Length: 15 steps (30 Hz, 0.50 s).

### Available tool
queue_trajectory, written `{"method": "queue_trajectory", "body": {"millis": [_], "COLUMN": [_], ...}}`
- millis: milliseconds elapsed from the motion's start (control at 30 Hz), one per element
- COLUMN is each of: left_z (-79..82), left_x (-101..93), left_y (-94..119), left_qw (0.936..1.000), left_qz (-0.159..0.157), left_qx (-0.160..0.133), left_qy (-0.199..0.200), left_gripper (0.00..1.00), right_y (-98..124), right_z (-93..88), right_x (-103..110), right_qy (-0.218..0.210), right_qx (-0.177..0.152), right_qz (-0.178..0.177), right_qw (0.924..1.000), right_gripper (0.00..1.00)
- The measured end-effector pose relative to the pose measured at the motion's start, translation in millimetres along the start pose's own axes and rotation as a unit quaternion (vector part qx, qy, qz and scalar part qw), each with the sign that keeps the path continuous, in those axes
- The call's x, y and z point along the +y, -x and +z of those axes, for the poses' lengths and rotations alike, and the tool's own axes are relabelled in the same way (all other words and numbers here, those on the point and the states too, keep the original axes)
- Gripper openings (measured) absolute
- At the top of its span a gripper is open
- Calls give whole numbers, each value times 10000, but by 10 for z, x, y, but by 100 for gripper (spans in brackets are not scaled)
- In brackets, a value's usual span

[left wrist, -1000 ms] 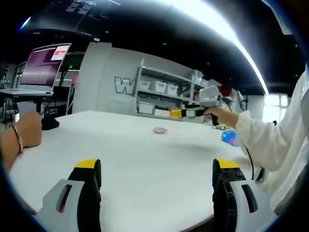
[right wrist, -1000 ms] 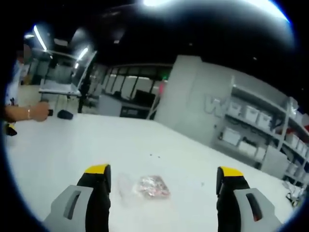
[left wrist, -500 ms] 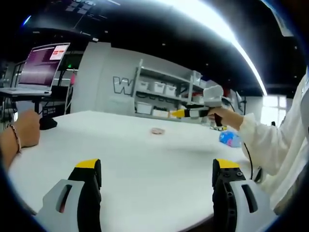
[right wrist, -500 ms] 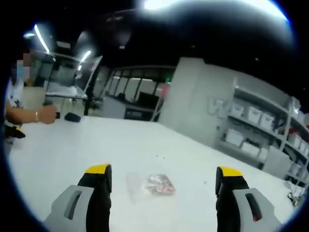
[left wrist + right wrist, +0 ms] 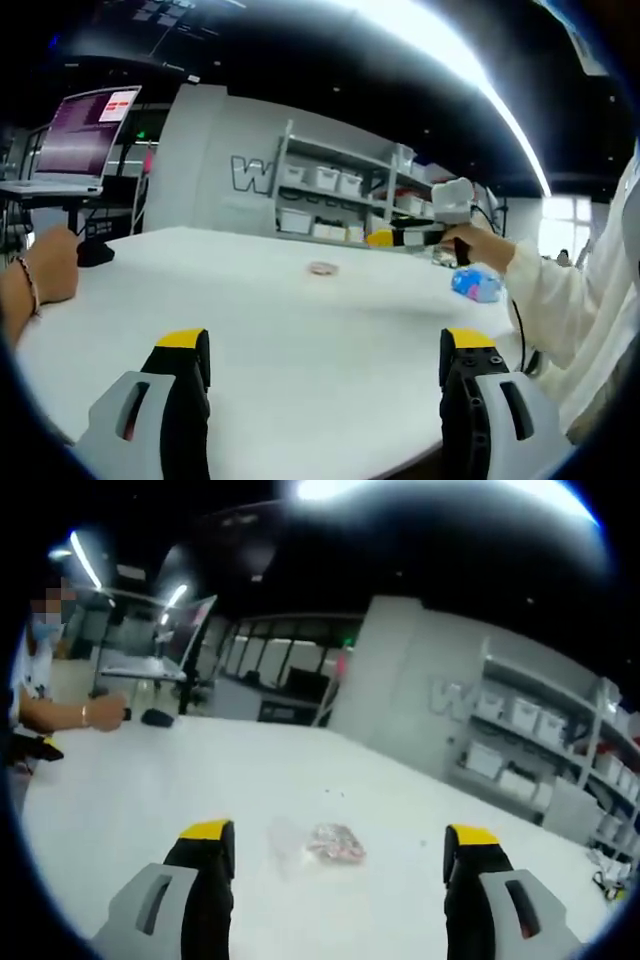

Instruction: Open the resealable bag by pulling the two sides of the seal apart until the entire bag opening is separated and visibly accessible.

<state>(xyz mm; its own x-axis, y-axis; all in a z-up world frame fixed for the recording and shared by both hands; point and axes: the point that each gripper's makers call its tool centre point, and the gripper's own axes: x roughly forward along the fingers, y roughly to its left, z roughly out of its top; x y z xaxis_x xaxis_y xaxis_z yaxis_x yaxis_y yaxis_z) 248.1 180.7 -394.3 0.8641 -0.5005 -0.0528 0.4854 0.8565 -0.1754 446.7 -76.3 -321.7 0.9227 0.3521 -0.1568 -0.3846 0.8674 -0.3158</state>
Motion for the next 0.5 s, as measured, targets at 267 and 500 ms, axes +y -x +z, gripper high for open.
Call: {"method": "queue_trajectory", "body": {"millis": [267, 500], "left_z": [-23, -22], "left_x": [-3, 14], "left_y": [-11, 6], "left_qw": [10000, 10000], "left_qz": [-11, 18], "left_qx": [35, 22], "left_qy": [-21, -19], "left_gripper": [94, 94], "right_y": [174, 382], "right_z": [-81, -33], "right_x": [62, 116], "right_qy": [-82, -102], "right_qx": [2, -158], "right_qz": [-42, -109], "right_qw": [10000, 9998], "right_gripper": [86, 86]}}
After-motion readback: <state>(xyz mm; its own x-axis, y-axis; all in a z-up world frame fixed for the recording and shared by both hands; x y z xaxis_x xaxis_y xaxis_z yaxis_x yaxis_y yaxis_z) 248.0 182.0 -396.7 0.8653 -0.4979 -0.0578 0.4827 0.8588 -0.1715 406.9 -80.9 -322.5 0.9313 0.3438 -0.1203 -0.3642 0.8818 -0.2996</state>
